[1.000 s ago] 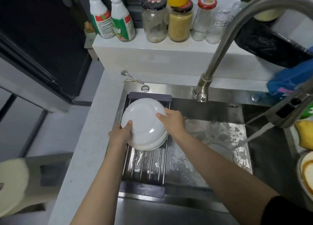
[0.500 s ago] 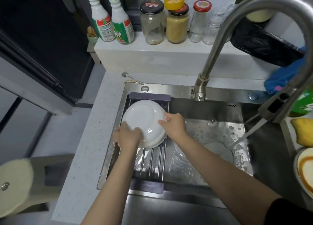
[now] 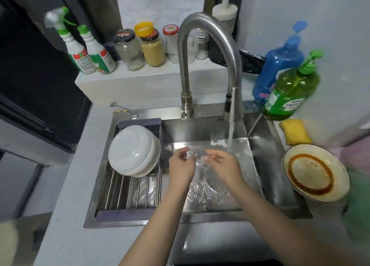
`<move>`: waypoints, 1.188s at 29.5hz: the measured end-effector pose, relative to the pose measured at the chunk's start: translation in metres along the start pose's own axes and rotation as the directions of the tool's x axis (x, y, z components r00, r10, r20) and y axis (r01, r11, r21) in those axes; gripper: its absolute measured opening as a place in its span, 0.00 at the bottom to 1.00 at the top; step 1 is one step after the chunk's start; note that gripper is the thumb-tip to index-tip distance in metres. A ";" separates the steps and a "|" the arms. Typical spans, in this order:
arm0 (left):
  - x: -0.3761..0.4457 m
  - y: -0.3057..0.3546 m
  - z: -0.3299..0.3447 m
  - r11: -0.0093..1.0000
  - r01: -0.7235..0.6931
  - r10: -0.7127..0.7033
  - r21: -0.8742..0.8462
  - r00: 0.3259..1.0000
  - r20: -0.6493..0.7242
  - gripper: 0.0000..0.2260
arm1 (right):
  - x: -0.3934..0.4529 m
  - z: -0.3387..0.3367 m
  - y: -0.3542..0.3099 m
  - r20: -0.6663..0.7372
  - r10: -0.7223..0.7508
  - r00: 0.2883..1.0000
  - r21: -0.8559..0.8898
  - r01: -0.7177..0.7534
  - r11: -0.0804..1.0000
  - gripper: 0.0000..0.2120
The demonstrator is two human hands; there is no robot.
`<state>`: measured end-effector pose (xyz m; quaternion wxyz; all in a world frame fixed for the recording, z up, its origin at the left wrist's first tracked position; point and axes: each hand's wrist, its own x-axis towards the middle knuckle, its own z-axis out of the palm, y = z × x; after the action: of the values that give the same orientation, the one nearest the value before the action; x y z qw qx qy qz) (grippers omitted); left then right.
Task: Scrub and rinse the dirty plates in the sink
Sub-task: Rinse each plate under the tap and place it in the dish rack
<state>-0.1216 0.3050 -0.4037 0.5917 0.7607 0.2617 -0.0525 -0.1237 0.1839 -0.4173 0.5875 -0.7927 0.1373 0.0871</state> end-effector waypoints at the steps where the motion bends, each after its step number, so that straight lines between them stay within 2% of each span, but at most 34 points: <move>1: -0.012 0.004 0.017 1.000 -0.002 0.002 -0.002 0.999 0.046 0.11 | -0.006 -0.020 0.005 -0.034 0.006 0.999 0.018 -0.006 1.000 0.11; 7: -0.065 0.014 0.118 1.000 0.006 -0.003 -0.010 0.959 0.285 0.07 | -0.026 -0.131 0.042 -0.236 0.006 0.972 -0.036 -0.015 0.999 0.11; 11: -0.087 0.008 0.183 0.997 0.066 -0.072 0.030 0.917 0.393 0.07 | -0.035 -0.196 0.076 -0.353 0.080 0.932 -0.066 -0.110 0.992 0.12; 13: -0.097 0.004 0.221 0.993 0.093 -0.117 0.077 0.901 0.418 0.03 | -0.038 -0.230 0.100 -0.425 0.140 0.894 -0.071 -0.187 0.980 0.11; 19: -0.088 -0.017 0.273 0.965 0.160 -0.228 0.207 0.903 0.364 0.14 | -0.041 -0.262 0.134 -0.484 0.239 0.842 -0.069 -0.309 0.949 0.12; 21: -0.081 -0.025 0.279 0.954 0.166 -0.252 0.250 0.898 0.362 0.14 | -0.041 -0.265 0.135 -0.485 0.255 0.837 -0.055 -0.320 0.946 0.12; 23: -0.083 -0.021 0.284 0.951 0.169 -0.253 0.258 0.906 0.339 0.07 | -0.040 -0.272 0.139 -0.472 0.281 0.836 -0.048 -0.343 0.938 0.13; 25: -0.085 -0.015 0.284 0.953 0.215 -0.279 0.213 0.899 0.337 0.05 | -0.039 -0.274 0.143 -0.474 0.302 0.827 -0.044 -0.365 0.930 0.13; 31: -0.079 -0.004 0.270 0.961 0.245 -0.275 0.125 0.888 0.369 0.07 | -0.034 -0.274 0.139 -0.636 0.259 0.727 -0.032 -0.360 0.932 0.18; 35: -0.065 0.004 0.235 0.962 0.272 -0.265 0.032 0.896 0.357 0.08 | -0.021 -0.261 0.122 -0.550 0.175 0.817 0.065 -0.167 0.984 0.24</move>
<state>-0.1215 0.0641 -0.4444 0.6234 0.6895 0.2524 -0.2689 -0.1891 -0.0963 -0.4451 0.5179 -0.7642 0.3726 -0.0944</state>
